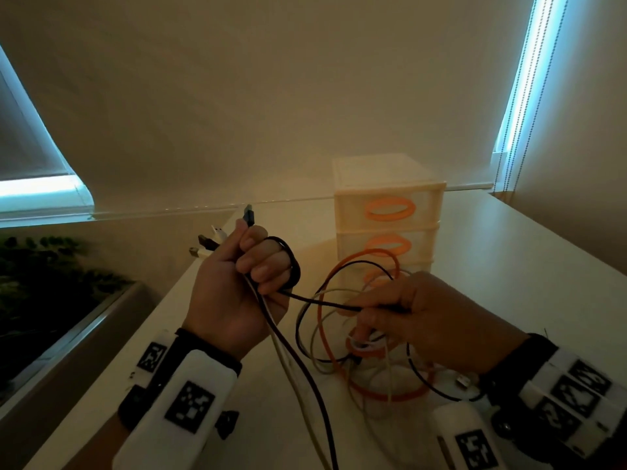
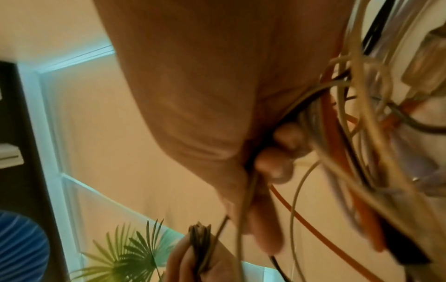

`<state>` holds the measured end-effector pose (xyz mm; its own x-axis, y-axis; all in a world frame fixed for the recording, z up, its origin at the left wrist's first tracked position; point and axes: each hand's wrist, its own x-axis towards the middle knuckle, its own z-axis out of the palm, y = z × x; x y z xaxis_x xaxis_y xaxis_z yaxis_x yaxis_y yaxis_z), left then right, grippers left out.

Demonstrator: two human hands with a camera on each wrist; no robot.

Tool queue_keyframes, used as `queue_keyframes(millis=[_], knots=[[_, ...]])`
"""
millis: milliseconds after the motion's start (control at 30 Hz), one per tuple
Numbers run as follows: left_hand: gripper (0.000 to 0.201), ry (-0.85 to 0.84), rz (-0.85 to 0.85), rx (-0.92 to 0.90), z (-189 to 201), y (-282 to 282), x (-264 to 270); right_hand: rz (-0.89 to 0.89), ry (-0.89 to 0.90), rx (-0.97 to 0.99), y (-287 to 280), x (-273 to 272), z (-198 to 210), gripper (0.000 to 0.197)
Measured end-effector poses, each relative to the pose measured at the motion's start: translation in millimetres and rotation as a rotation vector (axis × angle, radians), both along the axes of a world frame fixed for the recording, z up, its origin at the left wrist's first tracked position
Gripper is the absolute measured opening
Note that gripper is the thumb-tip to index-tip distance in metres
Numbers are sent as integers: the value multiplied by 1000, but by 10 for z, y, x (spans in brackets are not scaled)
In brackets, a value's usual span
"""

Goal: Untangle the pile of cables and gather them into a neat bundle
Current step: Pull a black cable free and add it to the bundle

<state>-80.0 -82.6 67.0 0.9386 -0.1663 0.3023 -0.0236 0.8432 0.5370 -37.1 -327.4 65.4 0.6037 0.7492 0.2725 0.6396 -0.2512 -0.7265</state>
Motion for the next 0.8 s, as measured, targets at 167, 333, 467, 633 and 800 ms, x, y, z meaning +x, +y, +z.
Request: queue_keyframes(millis=[167,333,467,633,800], knots=[[42,4,75,28,19,-43,-10,-85,183,-112,2,16,0,17],[43,-11,1,28,18,-9,-15,-129,147,-98,-11,44,-28,19],[46,-53,-134,95,44,-97,-42,-317,-80,182,40,74,-48,16],[44,-107,-185,-45,98,33,-56,-179,61,-220,-17,104,-74,22],[37,-92,-330,548,100,-158,-182,-384,426,258,-102,169,38,16]])
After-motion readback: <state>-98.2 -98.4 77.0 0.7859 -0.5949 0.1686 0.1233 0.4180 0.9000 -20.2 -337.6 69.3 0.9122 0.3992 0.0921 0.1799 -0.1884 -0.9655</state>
